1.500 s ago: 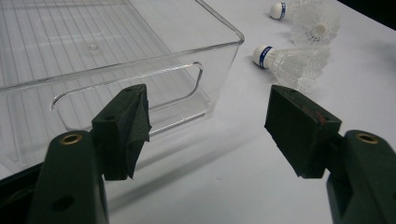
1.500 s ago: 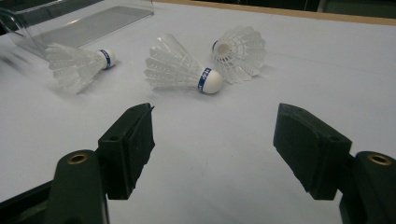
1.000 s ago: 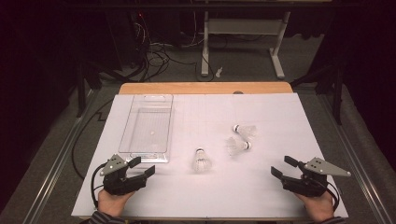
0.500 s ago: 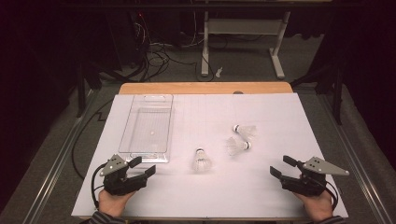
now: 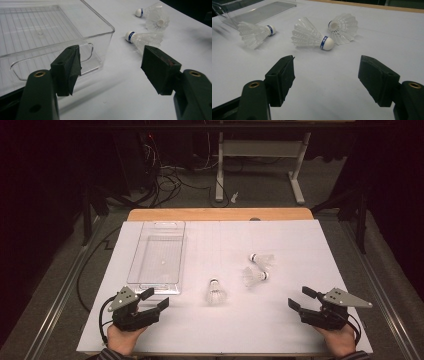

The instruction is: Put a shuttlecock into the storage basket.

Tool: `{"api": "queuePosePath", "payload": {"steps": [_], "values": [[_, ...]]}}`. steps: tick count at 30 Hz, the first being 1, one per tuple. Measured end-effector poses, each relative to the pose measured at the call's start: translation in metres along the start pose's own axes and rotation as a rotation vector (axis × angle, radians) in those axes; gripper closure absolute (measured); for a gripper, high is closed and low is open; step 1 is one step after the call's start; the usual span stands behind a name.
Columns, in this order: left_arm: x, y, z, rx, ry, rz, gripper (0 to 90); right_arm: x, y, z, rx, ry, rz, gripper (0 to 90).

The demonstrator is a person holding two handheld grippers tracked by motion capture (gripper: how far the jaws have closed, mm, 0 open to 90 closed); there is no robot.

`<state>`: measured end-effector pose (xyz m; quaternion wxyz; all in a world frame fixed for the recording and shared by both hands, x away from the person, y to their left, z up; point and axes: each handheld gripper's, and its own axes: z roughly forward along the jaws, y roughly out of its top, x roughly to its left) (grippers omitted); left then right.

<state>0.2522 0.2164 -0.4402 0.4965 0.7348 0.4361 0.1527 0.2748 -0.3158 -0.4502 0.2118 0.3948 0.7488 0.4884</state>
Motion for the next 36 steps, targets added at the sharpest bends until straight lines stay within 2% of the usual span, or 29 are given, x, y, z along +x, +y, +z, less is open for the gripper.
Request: {"api": "queuePosePath", "payload": {"steps": [19,31,36], "values": [[-0.004,0.004,0.005,0.011,-0.016,0.013,32.8,0.000,0.000,0.001,-0.001,0.006,0.011,29.7],[-0.010,0.012,0.009,0.007,-0.028,0.021,32.6,0.000,0.000,0.000,-0.004,0.004,0.005,29.8],[-0.018,0.017,0.012,0.000,-0.045,0.033,32.5,0.001,0.000,0.000,-0.003,0.007,0.001,29.8]]}}
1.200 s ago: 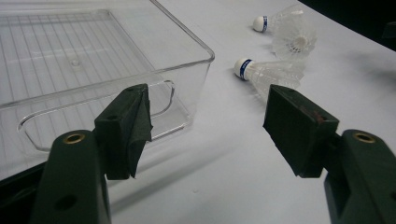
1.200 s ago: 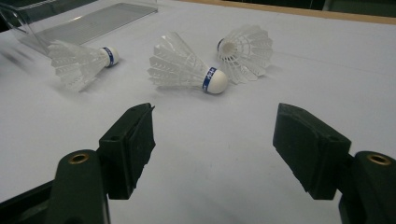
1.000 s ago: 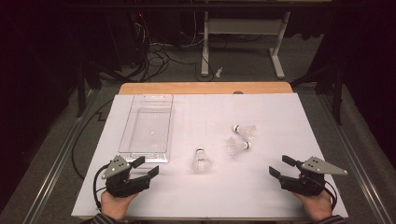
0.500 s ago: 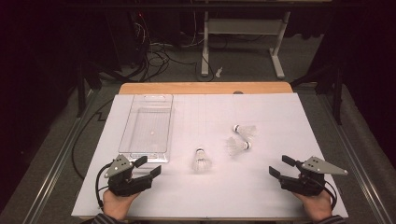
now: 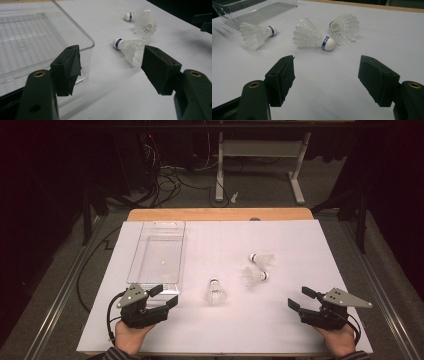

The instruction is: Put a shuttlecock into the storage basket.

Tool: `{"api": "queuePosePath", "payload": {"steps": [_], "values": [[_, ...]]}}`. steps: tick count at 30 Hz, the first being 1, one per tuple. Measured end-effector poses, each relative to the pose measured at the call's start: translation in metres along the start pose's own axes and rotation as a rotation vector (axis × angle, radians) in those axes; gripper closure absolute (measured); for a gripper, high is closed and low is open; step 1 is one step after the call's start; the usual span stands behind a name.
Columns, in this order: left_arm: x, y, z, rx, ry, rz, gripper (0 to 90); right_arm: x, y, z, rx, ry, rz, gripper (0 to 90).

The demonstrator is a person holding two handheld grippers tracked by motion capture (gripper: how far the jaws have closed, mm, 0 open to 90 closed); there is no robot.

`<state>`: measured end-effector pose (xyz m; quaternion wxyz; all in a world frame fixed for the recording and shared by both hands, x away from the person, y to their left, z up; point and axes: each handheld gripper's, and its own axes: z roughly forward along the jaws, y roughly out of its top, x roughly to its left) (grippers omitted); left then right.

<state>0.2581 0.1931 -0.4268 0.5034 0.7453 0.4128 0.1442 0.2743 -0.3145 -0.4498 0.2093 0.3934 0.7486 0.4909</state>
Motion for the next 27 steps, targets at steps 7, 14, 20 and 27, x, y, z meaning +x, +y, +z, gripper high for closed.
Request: {"api": "queuePosePath", "payload": {"steps": [7,14,20,27], "values": [[-0.002,0.004,0.005,0.005,-0.007,0.000,32.6,-0.001,0.000,0.000,-0.001,-0.001,0.004,29.9],[-0.006,0.009,0.010,-0.001,-0.018,0.003,32.8,-0.001,0.000,0.001,0.001,-0.001,0.003,29.9],[-0.007,0.014,0.015,-0.003,-0.027,0.005,33.0,-0.002,0.000,0.000,0.000,-0.003,0.011,29.8],[-0.008,0.017,0.018,-0.010,-0.031,0.006,33.1,-0.001,0.000,0.001,0.003,-0.003,0.005,29.9]]}}
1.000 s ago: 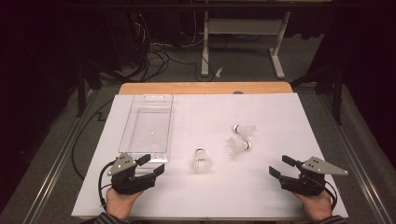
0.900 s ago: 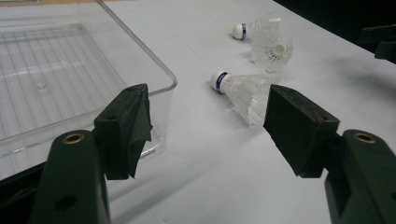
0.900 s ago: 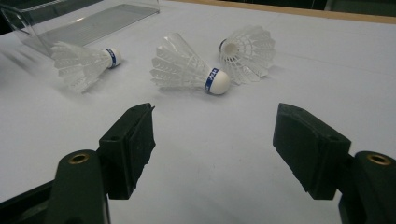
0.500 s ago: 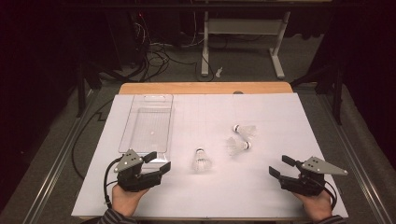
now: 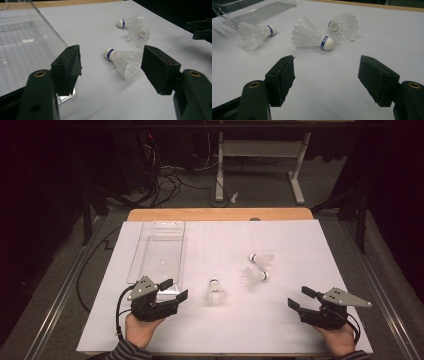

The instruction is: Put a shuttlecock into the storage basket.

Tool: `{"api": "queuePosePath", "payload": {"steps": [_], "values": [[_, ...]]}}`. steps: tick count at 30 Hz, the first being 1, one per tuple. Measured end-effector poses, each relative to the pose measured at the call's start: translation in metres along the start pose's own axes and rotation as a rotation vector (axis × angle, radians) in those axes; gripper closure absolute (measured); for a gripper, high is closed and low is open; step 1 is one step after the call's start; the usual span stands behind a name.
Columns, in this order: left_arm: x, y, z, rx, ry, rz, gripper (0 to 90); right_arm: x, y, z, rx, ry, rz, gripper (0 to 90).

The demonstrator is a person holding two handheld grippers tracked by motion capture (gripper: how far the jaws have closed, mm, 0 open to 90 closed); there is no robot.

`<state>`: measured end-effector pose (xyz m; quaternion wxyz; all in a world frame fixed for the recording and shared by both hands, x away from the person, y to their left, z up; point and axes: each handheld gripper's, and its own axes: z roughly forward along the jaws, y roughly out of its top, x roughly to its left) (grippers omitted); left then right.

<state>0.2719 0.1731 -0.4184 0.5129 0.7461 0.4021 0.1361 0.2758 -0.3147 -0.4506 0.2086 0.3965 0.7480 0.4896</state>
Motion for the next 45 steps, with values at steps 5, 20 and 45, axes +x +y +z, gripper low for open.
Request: {"api": "queuePosePath", "payload": {"steps": [5,20,45], "values": [[0.000,0.001,0.003,0.002,0.002,0.002,33.3,0.000,0.000,0.000,-0.003,0.001,-0.001,29.9],[-0.005,0.011,0.015,0.002,-0.009,0.017,33.5,0.000,0.000,0.000,0.001,0.002,0.001,30.0],[-0.011,0.024,0.033,0.022,-0.020,0.054,33.8,-0.001,0.000,0.002,0.004,0.002,0.008,30.0]]}}
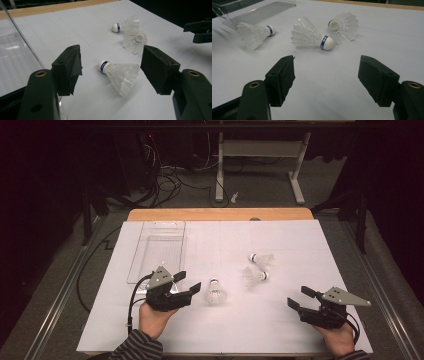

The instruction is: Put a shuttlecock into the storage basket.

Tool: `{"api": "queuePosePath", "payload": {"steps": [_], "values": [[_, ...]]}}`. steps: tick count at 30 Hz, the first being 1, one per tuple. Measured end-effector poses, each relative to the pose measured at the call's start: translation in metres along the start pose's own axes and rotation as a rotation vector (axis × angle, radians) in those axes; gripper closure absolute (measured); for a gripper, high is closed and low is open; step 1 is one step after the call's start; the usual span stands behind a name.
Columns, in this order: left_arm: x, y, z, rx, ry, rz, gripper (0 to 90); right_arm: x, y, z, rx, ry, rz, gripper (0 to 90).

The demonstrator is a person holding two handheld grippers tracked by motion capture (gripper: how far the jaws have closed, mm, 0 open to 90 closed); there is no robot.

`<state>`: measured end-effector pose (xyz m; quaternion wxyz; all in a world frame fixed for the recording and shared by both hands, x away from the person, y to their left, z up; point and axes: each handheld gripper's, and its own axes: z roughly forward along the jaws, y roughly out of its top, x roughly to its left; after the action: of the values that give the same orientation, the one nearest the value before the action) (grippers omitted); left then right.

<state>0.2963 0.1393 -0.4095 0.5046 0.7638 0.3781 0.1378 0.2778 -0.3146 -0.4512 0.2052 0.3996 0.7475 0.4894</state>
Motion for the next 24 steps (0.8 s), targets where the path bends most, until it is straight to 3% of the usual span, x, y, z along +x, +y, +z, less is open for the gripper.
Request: {"api": "queuePosePath", "payload": {"steps": [11,19,24], "values": [[-0.004,0.008,0.017,0.030,0.009,0.023,32.9,0.000,0.000,0.001,0.006,0.001,-0.009,30.5],[-0.005,0.010,0.026,0.039,-0.007,0.014,33.4,0.000,0.000,0.002,0.009,0.001,-0.011,30.6],[-0.005,0.016,0.033,0.046,-0.017,-0.012,34.0,0.000,0.000,0.001,0.010,-0.001,-0.017,31.0]]}}
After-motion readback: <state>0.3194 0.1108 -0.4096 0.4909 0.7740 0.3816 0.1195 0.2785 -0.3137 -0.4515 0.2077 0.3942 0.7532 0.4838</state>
